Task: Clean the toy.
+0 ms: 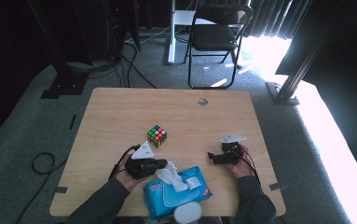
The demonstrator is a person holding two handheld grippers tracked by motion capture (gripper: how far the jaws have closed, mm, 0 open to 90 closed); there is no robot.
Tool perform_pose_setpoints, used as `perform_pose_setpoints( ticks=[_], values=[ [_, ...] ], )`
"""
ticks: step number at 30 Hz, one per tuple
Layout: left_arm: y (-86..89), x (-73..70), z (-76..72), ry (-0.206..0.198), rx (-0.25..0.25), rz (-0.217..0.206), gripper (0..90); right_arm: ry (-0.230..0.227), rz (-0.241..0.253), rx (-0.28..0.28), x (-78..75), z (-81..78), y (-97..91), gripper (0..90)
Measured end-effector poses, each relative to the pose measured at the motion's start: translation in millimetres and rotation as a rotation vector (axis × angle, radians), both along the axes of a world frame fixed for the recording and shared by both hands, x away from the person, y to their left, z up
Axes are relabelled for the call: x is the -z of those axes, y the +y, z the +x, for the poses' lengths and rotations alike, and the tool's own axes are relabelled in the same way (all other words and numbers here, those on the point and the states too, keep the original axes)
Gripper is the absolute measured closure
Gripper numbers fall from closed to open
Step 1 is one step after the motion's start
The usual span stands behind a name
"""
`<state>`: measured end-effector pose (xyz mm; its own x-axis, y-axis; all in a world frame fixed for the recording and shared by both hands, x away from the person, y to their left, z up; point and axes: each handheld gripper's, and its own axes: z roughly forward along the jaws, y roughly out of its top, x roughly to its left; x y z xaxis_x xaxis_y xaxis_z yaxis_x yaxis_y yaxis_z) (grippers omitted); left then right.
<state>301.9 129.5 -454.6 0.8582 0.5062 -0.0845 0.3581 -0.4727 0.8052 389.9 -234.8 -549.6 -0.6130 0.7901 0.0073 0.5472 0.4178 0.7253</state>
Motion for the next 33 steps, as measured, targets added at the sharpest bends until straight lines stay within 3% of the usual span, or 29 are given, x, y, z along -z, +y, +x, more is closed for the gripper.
perform_pose_setpoints(
  ticks=[15,33],
  values=[
    [48.4,-13.8,13.6,-0.013,-0.153,-0.089,86.2,0.0,-0.001,0.0,0.0,0.0,0.0,13.6],
    [79.4,-15.7,20.9,-0.025,-0.265,-0.107,86.1,0.0,0.0,0.0,0.0,-0.1,0.1,13.7]
  ],
)
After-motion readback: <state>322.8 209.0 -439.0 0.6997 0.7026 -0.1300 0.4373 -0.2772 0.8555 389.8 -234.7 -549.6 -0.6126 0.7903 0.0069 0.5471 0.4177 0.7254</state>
